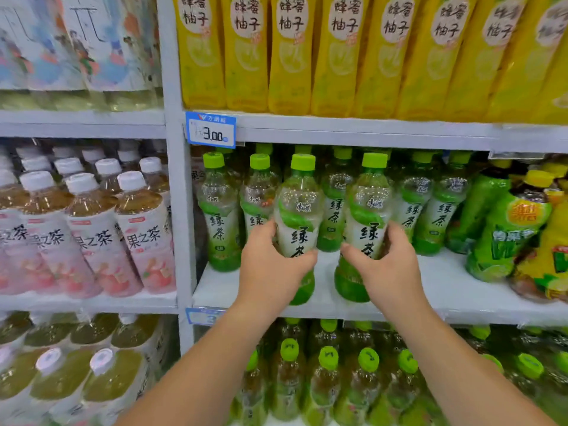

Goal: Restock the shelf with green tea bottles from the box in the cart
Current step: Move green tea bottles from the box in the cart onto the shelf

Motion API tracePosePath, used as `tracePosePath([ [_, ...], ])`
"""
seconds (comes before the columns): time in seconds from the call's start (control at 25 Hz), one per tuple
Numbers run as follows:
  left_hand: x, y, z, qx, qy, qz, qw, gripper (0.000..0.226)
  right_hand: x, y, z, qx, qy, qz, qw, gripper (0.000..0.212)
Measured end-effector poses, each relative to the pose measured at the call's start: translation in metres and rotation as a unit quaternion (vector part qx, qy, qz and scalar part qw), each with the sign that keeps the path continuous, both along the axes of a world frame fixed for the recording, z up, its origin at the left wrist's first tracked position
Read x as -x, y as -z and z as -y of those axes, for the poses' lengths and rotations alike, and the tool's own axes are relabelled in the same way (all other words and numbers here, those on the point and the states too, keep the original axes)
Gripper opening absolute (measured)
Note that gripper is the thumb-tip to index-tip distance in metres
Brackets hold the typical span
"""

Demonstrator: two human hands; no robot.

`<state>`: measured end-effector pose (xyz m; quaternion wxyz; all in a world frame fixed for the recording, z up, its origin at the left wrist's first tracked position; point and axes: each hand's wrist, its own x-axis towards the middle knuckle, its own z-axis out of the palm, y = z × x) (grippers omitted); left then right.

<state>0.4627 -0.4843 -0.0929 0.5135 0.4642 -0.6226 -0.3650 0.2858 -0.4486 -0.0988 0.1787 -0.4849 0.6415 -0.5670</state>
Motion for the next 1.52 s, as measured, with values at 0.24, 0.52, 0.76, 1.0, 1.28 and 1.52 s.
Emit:
tracePosePath([
  [0.24, 0.006, 0.021, 0.005, 0.078, 0.015, -0.034, 0.996, 0.038, 0.001, 0.031, 0.008, 0.054, -0.019, -0.007, 0.998, 0.060],
  [0.52, 0.018, 0.044, 0.008, 0.130, 0.018, -0.010, 0.991, 0.046, 0.002, 0.044, 0.004, 0.096, -0.056, -0.023, 0.994, 0.055],
  [0.76, 0.012, 0.063, -0.003, 0.142, -0.037, 0.090, 0.985, 0.072, 0.011, 0.066, 0.008, 0.066, -0.105, -0.006, 0.992, 0.058],
  [1.0, 0.011, 0.077, 0.000, 0.158, -0.090, 0.177, 0.967, 0.091, 0.017, 0.067, 0.012, 0.023, -0.098, -0.073, 0.992, 0.046],
  [1.28, 0.027, 0.060, 0.008, 0.149, -0.140, 0.265, 0.942, 0.051, 0.009, 0.056, 0.038, -0.003, -0.064, -0.052, 0.997, 0.041],
  [1.52, 0.025, 0.079, 0.022, 0.182, -0.171, 0.306, 0.919, 0.074, 0.010, 0.070, 0.048, 0.009, -0.027, -0.117, 0.993, 0.044],
])
